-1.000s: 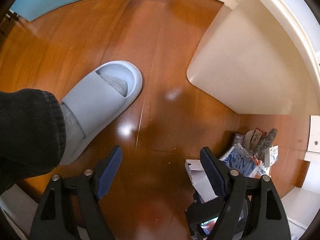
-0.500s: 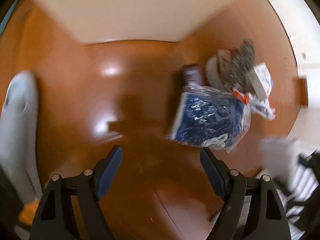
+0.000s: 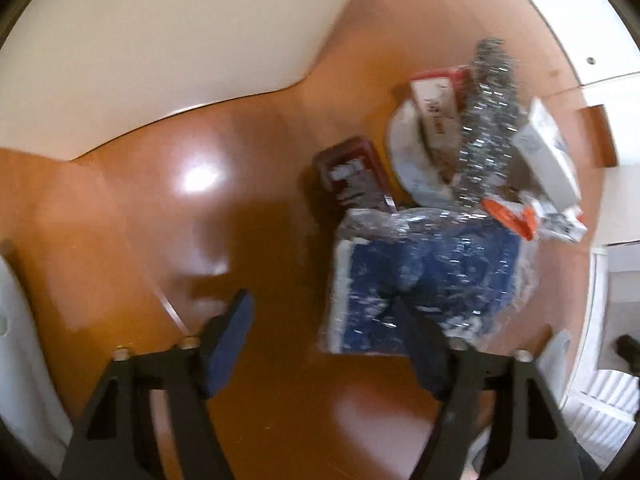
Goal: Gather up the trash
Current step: 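Grasp the blue plastic bag with the left gripper and lift it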
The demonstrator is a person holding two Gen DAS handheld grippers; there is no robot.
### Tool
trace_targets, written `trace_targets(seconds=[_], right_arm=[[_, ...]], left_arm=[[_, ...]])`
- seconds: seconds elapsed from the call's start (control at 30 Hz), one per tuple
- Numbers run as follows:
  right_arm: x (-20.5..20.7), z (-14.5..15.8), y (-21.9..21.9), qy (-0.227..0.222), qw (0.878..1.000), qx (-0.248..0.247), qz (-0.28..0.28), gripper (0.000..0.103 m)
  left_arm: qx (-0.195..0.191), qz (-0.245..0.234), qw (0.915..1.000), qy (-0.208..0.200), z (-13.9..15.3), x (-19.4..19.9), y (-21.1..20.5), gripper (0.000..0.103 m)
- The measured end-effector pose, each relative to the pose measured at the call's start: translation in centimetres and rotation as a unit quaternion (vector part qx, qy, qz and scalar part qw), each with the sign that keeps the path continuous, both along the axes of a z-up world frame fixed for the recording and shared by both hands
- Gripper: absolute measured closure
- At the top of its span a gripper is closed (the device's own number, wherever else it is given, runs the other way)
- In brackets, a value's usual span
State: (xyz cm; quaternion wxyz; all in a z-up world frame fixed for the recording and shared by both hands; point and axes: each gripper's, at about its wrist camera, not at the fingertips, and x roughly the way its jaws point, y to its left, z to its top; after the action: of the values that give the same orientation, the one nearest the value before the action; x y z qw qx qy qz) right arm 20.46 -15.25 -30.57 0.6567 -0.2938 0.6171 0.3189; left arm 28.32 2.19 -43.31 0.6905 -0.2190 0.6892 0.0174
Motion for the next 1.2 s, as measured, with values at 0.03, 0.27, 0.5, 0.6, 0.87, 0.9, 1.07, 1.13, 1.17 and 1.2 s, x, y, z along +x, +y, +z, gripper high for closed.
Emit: trace_targets(seconds=[0.03, 0.27, 0.5, 0.6, 0.87, 0.9, 1.07, 1.13, 1.17, 1.2], right_arm=[[-0.2, -0.2, 0.0, 0.003, 1.000, -0.002, 0.001, 0.048], [-0.1, -1.9, 0.3, 0.001, 1.000, -0.015, 0.003, 0.048], [0.1, -1.0, -0.2, -0.004, 1.000, -0.016, -0.018, 0.047], [0.0, -1.2, -0.4, -0.004, 1.000, -0.016, -0.020, 0.047], [-0.2, -2.0, -0.7, 0.001, 1.000, -0.011, -0.023, 0.047], [-0.1, -1.9, -0.7, 0.000, 1.000, -0.009, -0.026, 0.047], [0.5, -1.9, -0.6, -0.001, 0.999, 0.001, -0.040, 0.047], [0.7, -1.8, -0.6, -0.002, 0.999, 0.001, -0.042, 0.047], [0.7, -1.8, -0.6, -0.004, 0.999, -0.001, -0.042, 0.047], [0.7, -1.9, -0.6, -0.004, 0.999, -0.002, -0.042, 0.047]], left_arm=[[-0.014, 0.001, 0.9999, -0.002, 0.0, 0.1, -0.1, 0.055], [-0.054, 0.005, 0.9984, -0.017, 1.0, -0.1, 0.5, 0.097], [0.038, -0.084, 0.9949, -0.041, 3.9, 1.1, -2.4, 0.004], [0.043, -0.103, 0.9925, -0.050, 4.5, 3.3, -3.1, 0.004], [0.001, -0.101, 0.9946, -0.021, 2.0, 6.9, -5.1, 0.004], [-0.002, -0.109, 0.9939, -0.020, 1.6, 6.9, -5.6, 0.004], [-0.026, -0.112, 0.9930, -0.026, 0.7, 6.4, -6.2, 0.020], [-0.084, -0.101, 0.9910, -0.027, 0.0, 6.4, -5.5, 0.046], [-0.095, -0.093, 0.9908, -0.025, 0.1, 6.5, -5.5, 0.054], [-0.101, -0.094, 0.9901, -0.027, 0.0, 6.4, -5.7, 0.062]])
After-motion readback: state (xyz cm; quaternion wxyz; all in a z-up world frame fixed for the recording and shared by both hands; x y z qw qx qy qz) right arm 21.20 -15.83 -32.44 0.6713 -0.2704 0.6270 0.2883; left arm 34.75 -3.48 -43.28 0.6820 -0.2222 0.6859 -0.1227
